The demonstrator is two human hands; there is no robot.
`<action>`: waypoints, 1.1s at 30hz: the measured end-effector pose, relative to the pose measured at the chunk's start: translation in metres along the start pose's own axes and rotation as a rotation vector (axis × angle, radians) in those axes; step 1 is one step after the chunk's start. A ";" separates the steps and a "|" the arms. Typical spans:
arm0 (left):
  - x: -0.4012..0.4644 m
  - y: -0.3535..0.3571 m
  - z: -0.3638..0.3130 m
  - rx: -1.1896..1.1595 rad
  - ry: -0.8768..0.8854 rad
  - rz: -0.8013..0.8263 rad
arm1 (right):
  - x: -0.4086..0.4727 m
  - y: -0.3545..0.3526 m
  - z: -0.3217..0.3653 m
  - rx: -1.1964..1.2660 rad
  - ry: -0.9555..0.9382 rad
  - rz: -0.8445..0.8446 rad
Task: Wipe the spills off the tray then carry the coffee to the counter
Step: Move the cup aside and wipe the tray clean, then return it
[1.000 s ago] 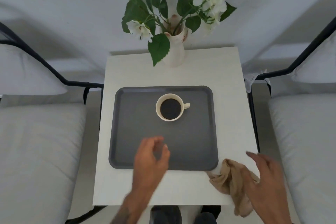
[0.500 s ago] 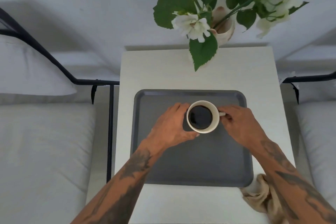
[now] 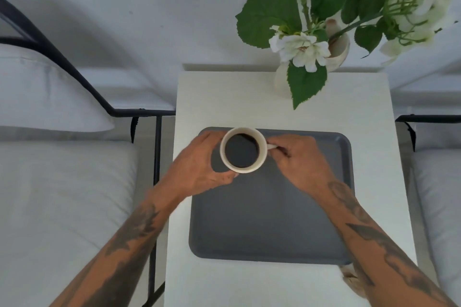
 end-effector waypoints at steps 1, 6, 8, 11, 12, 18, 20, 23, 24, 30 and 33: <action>-0.001 -0.003 0.007 -0.003 -0.010 0.004 | 0.005 0.008 0.002 -0.003 -0.010 0.009; -0.005 -0.005 0.041 -0.005 -0.065 0.038 | 0.022 0.037 0.004 0.042 -0.008 0.070; -0.006 -0.003 0.050 -0.007 -0.090 0.047 | 0.025 0.044 0.005 0.036 -0.018 0.087; -0.006 -0.001 0.055 0.015 -0.093 0.037 | 0.028 0.049 0.003 0.013 -0.021 0.094; -0.007 0.000 0.057 0.018 -0.092 0.036 | 0.028 0.049 0.002 0.007 -0.018 0.096; -0.008 0.003 0.057 -0.040 -0.131 0.040 | 0.027 0.048 0.003 0.002 0.017 0.132; -0.011 0.003 0.058 -0.065 -0.158 0.039 | 0.020 0.042 0.005 0.092 0.068 0.143; -0.028 0.008 0.062 -0.076 -0.271 0.020 | -0.019 0.011 -0.009 0.229 0.162 0.004; -0.040 0.012 0.062 -0.066 -0.324 -0.021 | -0.042 -0.005 -0.019 0.197 0.193 -0.089; -0.128 0.069 -0.022 -0.176 -0.324 -0.198 | -0.229 -0.088 -0.125 -0.192 0.715 -0.249; -0.147 0.123 -0.102 -0.257 -0.153 -0.008 | -0.282 -0.090 -0.166 -0.020 0.975 -0.161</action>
Point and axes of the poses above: each hand's wrist, its own x-axis towards the middle knuckle, its own y-axis out of the palm, z = x × y, the point moved 3 cm from there along x, towards the middle knuckle, and after that the axes turned 14 degrees about x, right-handed, at the moved point
